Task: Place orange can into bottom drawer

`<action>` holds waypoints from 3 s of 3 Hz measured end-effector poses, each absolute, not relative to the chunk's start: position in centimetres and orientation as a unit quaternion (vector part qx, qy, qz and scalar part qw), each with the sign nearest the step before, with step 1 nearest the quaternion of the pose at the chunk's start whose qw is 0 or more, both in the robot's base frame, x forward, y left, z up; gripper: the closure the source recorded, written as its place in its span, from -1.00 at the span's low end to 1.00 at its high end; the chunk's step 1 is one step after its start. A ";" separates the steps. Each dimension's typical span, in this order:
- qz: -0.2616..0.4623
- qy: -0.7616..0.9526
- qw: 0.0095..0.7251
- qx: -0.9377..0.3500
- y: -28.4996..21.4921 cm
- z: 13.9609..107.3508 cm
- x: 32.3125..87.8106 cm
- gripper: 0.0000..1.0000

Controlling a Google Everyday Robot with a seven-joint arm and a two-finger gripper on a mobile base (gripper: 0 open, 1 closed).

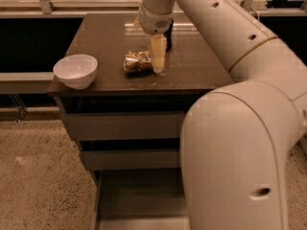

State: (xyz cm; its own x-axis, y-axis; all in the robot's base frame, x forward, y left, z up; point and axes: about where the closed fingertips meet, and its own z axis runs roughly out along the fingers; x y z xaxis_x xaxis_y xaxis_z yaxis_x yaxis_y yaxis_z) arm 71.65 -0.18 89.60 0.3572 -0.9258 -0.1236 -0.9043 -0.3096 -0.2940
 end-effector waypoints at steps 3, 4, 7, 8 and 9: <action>0.019 0.568 0.129 -0.813 2.9 82.9 73.6 0.22; 0.019 0.568 0.129 -0.813 2.8 82.9 73.6 0.68; 0.162 0.623 0.180 -0.744 -9.9 87.7 56.6 1.00; 0.203 0.674 0.156 -0.693 -12.1 82.4 53.4 1.00; 0.201 0.735 0.170 -0.624 -14.8 74.7 49.8 1.00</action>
Offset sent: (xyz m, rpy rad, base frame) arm 0.0220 0.0349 -0.0879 -0.0049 0.1883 0.0158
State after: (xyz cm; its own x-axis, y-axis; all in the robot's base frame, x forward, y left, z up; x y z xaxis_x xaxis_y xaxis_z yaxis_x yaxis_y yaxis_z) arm 49.80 -14.80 74.69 -0.1623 -0.8500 -0.5011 -0.9867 0.1395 0.0829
